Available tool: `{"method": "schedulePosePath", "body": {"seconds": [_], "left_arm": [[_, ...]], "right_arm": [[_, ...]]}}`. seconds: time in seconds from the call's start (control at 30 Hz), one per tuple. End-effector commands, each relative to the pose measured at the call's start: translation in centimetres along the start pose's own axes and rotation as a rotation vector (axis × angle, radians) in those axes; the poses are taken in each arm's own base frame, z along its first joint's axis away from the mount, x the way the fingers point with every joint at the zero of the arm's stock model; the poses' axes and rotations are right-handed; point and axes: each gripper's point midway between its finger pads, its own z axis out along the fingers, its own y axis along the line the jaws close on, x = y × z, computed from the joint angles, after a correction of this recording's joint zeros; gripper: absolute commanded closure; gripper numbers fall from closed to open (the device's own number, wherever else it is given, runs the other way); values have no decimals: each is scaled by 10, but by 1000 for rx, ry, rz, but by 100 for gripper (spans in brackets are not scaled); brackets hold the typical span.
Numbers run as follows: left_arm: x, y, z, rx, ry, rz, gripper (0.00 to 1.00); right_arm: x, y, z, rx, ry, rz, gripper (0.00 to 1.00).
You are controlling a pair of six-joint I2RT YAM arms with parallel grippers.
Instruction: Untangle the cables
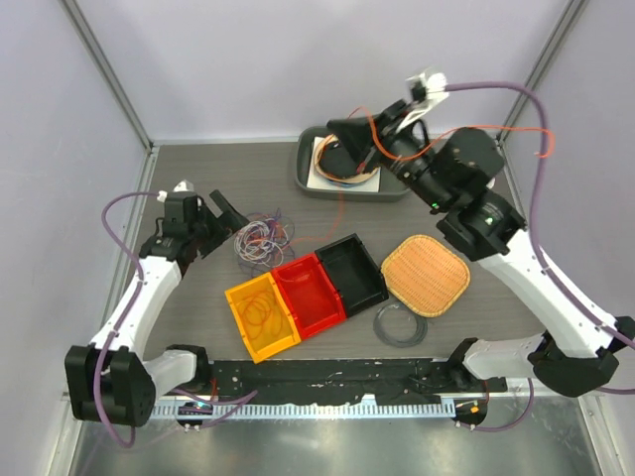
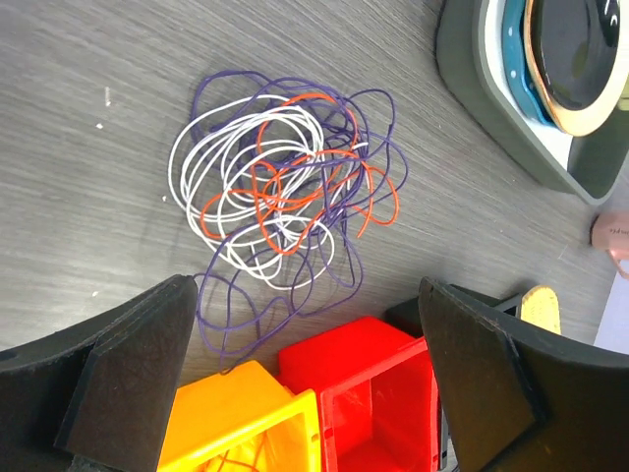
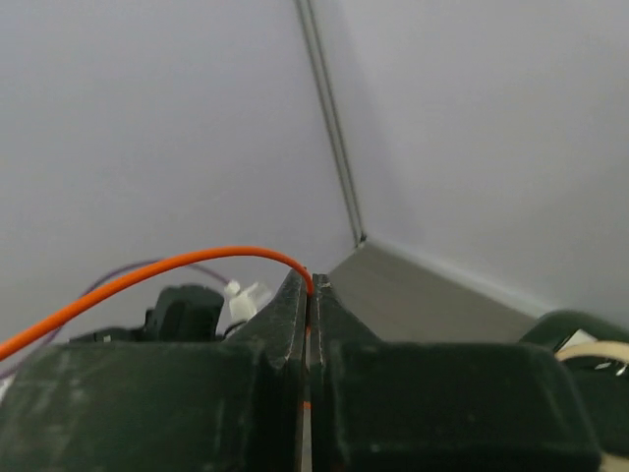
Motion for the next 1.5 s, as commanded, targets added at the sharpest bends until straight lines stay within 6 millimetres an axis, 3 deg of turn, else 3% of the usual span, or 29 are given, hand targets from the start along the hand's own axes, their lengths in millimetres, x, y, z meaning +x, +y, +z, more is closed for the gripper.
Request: {"method": "schedulePosePath", "body": {"seconds": [0.0,0.07,0.2,0.3,0.5,0.67,0.83,0.87,1.0,1.07,1.23,1.33,1.37,1.47], "left_arm": [[-1,17,-17,-80,-57,-85,0],[8,23,-22,-91,-50,-98,0],[18,37,-34,-123,-61,-107,0],[26,43,-43,-136,-58,-132,0],[44,52,-52,-130,-33,-158,0],[72,53,-57,-85,58,-178,0],[100,62,-63,-77,139,-176,0],[100,60,-65,-56,128,-183,0],[100,55,-69,-5,103,-191,0],[101,56,-73,-11,99,-187,0],[99,53,-81,11,84,-176,0],[98,52,-82,24,71,-175,0],[99,53,-81,22,71,-176,0],[96,51,-81,26,64,-169,0]], "right_arm": [[22,39,-9,-198,37,94,99],[32,50,-9,-247,47,113,99],[70,46,-8,-242,123,124,99],[84,42,-8,-229,132,123,99],[76,35,-6,-193,110,87,99],[94,45,-20,-267,136,111,99],[146,54,-30,-332,242,158,99],[156,63,-33,-362,264,170,99],[225,70,-44,-320,391,168,99],[245,68,-48,-271,423,146,99],[294,48,-64,-83,497,147,99],[329,28,-79,59,567,227,99],[352,19,-89,108,610,236,99],[379,0,-97,235,683,222,99]]}}
